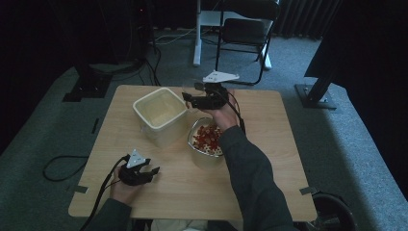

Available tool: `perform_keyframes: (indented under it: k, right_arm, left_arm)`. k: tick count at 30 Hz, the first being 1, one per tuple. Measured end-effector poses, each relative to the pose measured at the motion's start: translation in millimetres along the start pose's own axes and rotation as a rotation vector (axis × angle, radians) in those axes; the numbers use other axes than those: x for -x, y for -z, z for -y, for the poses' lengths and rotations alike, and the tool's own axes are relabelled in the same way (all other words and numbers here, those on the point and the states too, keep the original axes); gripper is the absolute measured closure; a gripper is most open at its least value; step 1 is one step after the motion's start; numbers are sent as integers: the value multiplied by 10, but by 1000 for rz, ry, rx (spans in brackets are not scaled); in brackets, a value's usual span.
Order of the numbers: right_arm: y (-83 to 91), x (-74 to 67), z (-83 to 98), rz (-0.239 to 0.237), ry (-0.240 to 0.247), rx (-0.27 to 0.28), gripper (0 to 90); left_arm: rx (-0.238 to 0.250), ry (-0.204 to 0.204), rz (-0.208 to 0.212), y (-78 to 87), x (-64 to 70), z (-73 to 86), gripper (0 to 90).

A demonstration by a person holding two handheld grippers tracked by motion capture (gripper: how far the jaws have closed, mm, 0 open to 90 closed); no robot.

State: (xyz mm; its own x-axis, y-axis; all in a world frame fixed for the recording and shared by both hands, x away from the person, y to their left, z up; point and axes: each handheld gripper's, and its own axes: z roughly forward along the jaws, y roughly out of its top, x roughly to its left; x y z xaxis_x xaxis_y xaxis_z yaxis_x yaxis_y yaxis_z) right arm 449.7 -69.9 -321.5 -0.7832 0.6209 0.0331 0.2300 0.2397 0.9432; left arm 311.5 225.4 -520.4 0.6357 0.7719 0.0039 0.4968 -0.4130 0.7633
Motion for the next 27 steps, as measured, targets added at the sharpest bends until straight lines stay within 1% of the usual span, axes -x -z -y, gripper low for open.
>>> perform_keyframes:
  k: [4,6,9,11,19,23,27]
  right_arm:
    - [-44,-33,-35,-13,-5,6,361]
    - [-100,-66,-54,-23,-12,7,361]
    - [-123,-81,-61,-22,-15,5,361]
    - [-177,-103,-74,-30,-27,8,361]
    - [-352,-182,-82,-22,-24,-19,359]
    - [-401,-188,-82,-16,-35,-16,356]
    - [-449,-201,-100,-1,-41,-26,353]
  left_arm:
    - [1,1,3,1,1,1,456]
    - [1,1,4,2,1,1,455]
    - [1,1,5,2,0,1,456]
    - [1,0,6,2,0,1,456]
    - [1,-3,8,5,-2,2,455]
    - [2,-2,8,5,-2,2,455]
    - [2,0,7,3,0,1,455]
